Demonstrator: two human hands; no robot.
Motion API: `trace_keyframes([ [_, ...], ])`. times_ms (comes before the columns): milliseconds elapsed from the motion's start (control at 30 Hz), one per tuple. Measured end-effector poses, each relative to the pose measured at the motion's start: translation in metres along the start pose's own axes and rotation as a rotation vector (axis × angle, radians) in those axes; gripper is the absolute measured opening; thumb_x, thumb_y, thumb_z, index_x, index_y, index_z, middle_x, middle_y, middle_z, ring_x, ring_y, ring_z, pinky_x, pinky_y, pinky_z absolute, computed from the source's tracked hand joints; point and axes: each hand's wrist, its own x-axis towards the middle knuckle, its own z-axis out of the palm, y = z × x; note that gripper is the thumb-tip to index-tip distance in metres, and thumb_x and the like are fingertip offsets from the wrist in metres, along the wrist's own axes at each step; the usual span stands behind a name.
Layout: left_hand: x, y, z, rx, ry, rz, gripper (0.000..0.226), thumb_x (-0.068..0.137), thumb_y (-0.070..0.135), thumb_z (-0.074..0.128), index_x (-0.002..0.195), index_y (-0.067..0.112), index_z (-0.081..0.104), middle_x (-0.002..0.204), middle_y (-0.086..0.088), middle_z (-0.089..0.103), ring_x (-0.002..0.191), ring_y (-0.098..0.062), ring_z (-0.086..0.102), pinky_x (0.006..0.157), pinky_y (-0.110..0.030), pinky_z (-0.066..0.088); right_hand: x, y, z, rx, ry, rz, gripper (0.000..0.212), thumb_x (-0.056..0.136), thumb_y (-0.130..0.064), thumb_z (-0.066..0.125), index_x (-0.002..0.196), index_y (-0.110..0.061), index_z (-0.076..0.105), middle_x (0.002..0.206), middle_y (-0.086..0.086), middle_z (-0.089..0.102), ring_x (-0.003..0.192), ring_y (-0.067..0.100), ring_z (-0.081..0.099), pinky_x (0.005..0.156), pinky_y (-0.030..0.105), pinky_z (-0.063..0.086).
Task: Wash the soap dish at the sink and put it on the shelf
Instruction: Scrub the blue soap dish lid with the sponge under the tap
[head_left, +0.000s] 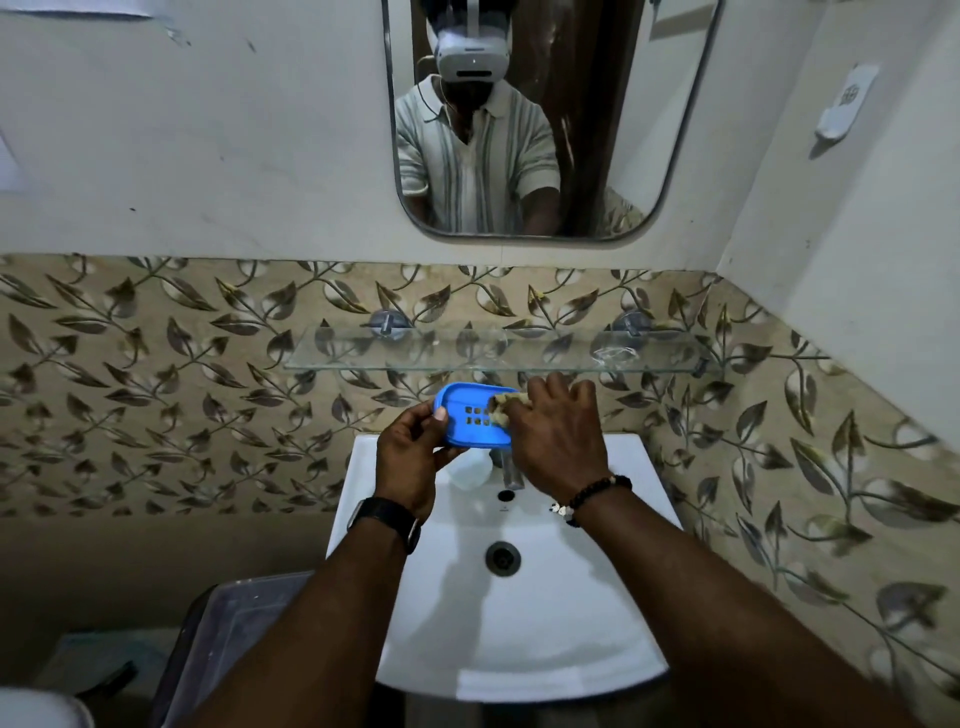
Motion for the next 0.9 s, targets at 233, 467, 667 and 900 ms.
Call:
trace_keyframes([
  [233,-0.007,-0.01,0.004,-0.1,0.02,-0.067,0.011,0.099,0.011,0.059,0.106,0.007,0.067,0.084,-0.003,0.077,0.073,-0.014,0.073,0.062,-0.027,0.059,-0.016,-0.036,0.007,0.454,-0.135,-0.038,0.031,0.087,-0.024,0.047,0.11,-0.03,0.067,0.095,-0.003,0.05,0.1,0.023,0.044,0.079,0.039,0.024],
  [467,-0.008,-0.003,0.003,-0.122,0.035,-0.094,0.009,0.096,0.01,0.063,0.1,0.005,0.07,0.095,-0.014,0.075,0.081,-0.022,0.075,0.067,-0.033,0.062,-0.015,-0.002,0.013,0.157,0.066,-0.144,0.019,0.091,-0.03,0.062,0.109,-0.032,0.062,0.096,-0.002,0.058,0.097,0.025,0.052,0.077,0.04,0.038],
  [667,-0.008,0.01,0.002,-0.226,-0.023,-0.163,0.033,0.095,0.001,0.06,0.122,0.02,0.063,0.102,-0.014,0.075,0.084,-0.03,0.075,0.071,-0.041,0.063,-0.009,0.008,0.011,0.306,0.061,-0.237,0.011,0.09,-0.018,0.061,0.101,-0.017,0.061,0.113,0.001,0.061,0.107,0.028,0.054,0.073,0.043,0.047],
  [900,-0.01,0.004,-0.014,0.513,-0.221,0.284,0.019,0.1,0.021,0.06,0.113,0.015,0.073,0.132,-0.008,0.054,0.122,-0.03,0.057,0.101,-0.042,0.05,-0.003,0.032,0.012,0.637,-0.106,-0.225,0.028,0.083,-0.007,0.068,0.11,-0.006,0.06,0.113,0.009,0.064,0.103,0.029,0.056,0.079,0.043,0.049],
])
